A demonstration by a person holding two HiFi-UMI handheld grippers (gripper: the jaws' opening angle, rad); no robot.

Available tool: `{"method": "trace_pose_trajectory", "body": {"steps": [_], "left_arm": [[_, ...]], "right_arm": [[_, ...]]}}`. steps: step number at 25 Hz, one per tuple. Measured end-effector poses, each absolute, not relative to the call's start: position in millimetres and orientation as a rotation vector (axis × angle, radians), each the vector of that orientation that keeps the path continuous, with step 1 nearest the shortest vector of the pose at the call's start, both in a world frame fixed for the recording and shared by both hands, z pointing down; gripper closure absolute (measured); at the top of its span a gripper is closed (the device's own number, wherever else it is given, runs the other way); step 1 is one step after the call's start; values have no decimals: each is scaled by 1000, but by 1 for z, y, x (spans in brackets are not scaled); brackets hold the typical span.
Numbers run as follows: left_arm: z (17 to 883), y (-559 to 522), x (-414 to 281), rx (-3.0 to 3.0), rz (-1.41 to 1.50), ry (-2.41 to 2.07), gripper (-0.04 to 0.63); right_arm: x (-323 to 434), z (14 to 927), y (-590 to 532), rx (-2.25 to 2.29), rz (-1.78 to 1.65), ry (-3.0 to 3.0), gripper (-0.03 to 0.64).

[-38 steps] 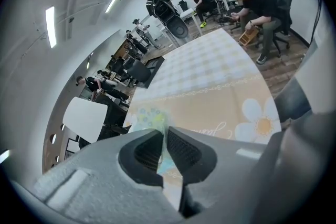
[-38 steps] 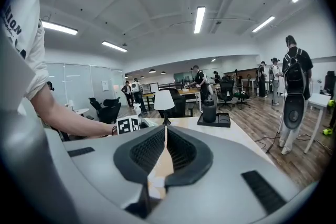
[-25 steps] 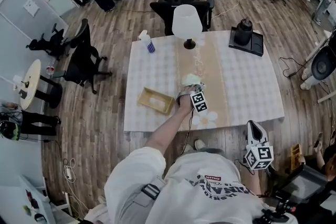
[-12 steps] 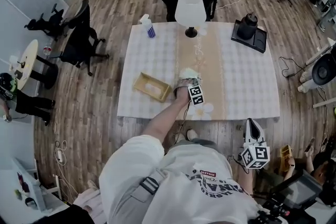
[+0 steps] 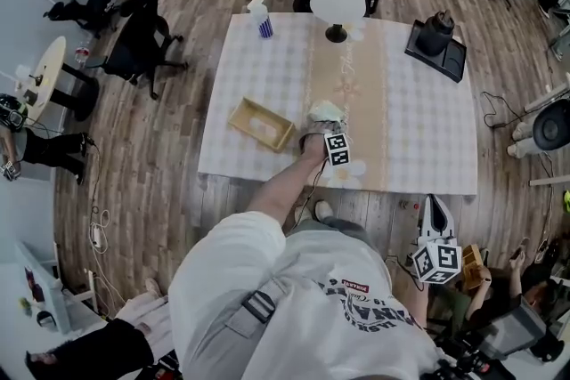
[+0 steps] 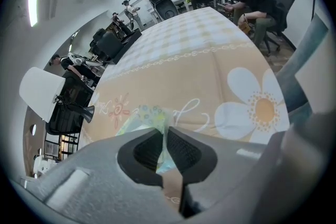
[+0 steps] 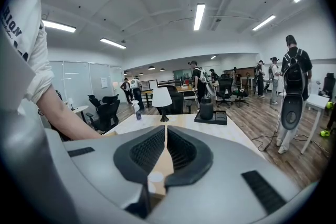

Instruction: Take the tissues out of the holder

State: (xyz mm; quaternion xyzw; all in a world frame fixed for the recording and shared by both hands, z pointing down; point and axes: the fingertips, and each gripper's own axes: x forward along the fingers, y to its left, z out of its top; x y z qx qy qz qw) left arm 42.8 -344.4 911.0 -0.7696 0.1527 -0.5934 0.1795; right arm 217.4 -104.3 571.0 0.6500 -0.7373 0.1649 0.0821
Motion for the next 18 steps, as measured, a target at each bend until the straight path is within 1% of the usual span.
{"method": "trace_pose_trajectory", "body": {"steps": [15, 18], "left_arm": [[917, -347, 44, -2160, -1729, 401, 572], [914, -348, 44, -2167, -1728, 412, 563]], "right_arm": [[209, 573, -111, 1953, 494, -2203, 606], [208, 572, -111, 1954, 489, -2199, 606]]}}
